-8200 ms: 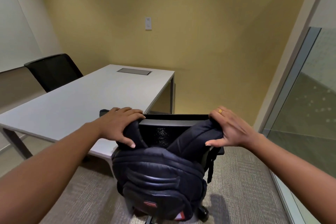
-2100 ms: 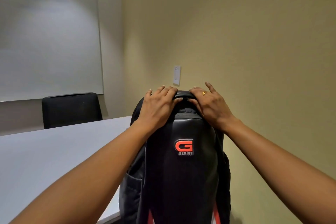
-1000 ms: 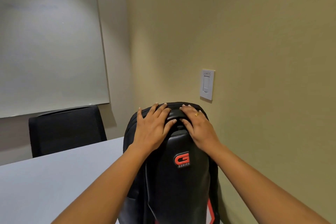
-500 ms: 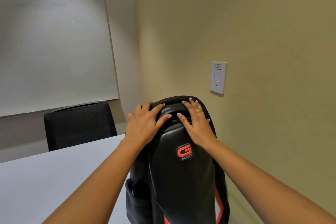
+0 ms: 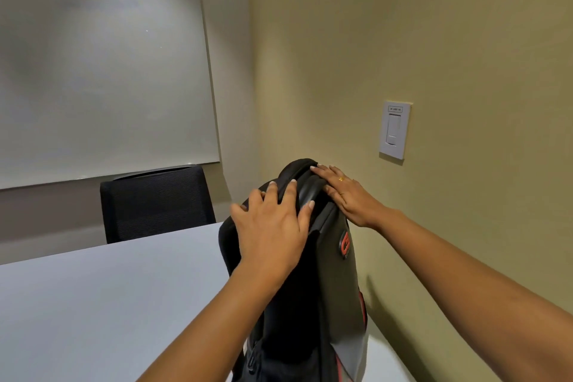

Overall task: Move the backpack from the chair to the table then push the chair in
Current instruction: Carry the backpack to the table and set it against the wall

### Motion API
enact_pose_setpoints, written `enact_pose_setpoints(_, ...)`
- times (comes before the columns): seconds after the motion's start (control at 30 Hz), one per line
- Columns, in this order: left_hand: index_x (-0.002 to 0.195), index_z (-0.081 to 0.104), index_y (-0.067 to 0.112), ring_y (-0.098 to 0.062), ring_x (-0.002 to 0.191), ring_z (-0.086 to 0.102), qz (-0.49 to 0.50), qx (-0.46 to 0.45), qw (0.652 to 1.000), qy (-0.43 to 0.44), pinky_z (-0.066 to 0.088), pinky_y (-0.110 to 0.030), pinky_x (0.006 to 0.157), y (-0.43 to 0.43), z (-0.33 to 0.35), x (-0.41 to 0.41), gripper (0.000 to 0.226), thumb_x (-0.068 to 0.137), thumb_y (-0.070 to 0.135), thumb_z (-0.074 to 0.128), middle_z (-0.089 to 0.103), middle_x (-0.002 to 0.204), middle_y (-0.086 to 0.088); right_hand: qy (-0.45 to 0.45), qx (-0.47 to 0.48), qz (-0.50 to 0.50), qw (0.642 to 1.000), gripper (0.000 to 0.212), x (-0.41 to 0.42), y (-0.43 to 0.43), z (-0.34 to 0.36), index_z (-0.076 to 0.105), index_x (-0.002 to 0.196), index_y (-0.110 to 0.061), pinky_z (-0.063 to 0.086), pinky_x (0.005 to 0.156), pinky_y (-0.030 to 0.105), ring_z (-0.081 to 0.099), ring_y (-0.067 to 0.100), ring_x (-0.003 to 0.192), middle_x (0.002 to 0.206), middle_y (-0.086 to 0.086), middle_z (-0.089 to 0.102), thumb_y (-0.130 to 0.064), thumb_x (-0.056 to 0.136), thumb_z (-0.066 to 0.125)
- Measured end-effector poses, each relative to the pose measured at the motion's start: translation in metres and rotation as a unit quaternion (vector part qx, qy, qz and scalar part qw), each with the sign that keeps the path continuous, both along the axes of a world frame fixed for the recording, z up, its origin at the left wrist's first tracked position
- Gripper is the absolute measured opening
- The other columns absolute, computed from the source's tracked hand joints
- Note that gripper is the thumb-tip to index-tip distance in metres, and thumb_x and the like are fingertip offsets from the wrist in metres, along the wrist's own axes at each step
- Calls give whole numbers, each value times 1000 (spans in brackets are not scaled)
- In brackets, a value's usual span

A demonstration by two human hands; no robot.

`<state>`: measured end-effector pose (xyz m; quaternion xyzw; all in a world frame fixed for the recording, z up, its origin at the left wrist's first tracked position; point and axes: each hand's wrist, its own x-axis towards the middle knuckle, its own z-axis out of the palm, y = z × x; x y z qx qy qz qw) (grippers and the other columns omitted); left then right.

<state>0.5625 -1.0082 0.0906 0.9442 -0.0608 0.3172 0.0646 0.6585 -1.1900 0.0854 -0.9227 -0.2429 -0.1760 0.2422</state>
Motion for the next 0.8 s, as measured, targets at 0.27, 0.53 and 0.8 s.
enact_pose_setpoints(0.27,143,21,30,-21,140,22,-181,-20,974,131,26,-51,108,5,30,26,50,96,44,27,28,152,1,-47,169,-113,978,43,-45,7,-23,27,140,-7,14,109,22,27,21,136,148,13,31,-15,98,32)
enact_pose_setpoints(0.53,143,26,20,-26,138,25,-262,-58,931,248,20,-35,111,-7,53,51,46,98,30,32,26,152,-9,23,258,-189,947,80,-115,73,-29,2,145,-13,20,113,43,15,21,140,155,8,12,-56,88,38)
enact_pose_setpoints(0.8,143,25,26,-29,138,26,-246,-69,908,333,21,-40,113,-9,62,63,47,97,32,35,27,152,-9,64,180,-239,952,122,-123,101,-20,-19,141,-19,15,112,49,-5,20,142,155,3,-14,-77,62,54)
